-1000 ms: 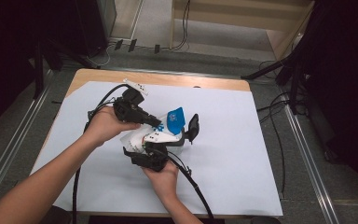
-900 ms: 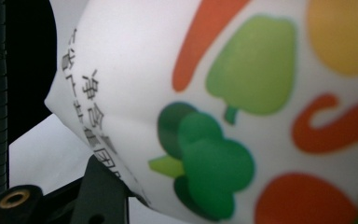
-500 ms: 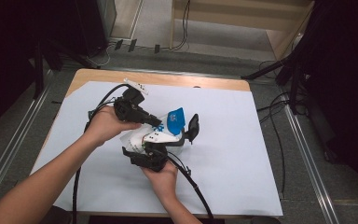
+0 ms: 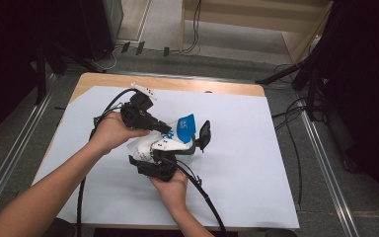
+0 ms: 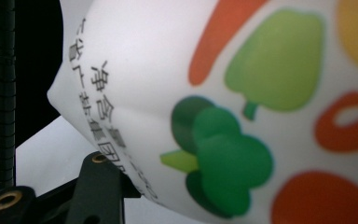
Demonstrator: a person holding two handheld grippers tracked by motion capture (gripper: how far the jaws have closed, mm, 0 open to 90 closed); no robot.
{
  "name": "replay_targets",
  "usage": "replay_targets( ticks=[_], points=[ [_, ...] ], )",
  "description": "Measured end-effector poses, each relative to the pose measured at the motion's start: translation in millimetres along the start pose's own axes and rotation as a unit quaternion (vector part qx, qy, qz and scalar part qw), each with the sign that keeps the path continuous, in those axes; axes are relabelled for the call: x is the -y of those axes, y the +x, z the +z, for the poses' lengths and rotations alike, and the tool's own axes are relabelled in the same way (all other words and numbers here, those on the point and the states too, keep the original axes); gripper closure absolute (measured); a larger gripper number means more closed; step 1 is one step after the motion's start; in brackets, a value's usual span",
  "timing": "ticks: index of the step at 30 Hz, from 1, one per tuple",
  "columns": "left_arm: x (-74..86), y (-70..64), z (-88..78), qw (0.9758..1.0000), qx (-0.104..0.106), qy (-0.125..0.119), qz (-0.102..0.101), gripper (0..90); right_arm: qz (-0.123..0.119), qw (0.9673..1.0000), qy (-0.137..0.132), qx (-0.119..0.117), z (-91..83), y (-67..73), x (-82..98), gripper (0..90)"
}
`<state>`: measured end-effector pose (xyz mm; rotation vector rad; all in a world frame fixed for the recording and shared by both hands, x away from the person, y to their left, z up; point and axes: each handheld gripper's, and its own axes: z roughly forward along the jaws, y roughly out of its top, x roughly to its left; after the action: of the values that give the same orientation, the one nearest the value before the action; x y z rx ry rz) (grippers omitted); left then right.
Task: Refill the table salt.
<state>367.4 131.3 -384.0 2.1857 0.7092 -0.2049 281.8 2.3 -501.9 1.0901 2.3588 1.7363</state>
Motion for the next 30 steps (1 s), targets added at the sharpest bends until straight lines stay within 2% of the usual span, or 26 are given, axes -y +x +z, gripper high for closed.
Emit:
replay_targets(
  ticks=[20,30],
  points=[
    [0.0,-0.3,0.2,1.0,-0.001,-0.004,0.001,89.1,0.003,1.0,-0.001,0.005,0.0,-0.7,-0.9,50.5],
    [0.0,-0.2,0.1,1.0,-0.003,-0.003,0.0,89.0,0.016,0.9999,-0.002,0.002,0.4,-0.8,-1.5,51.6]
  ],
)
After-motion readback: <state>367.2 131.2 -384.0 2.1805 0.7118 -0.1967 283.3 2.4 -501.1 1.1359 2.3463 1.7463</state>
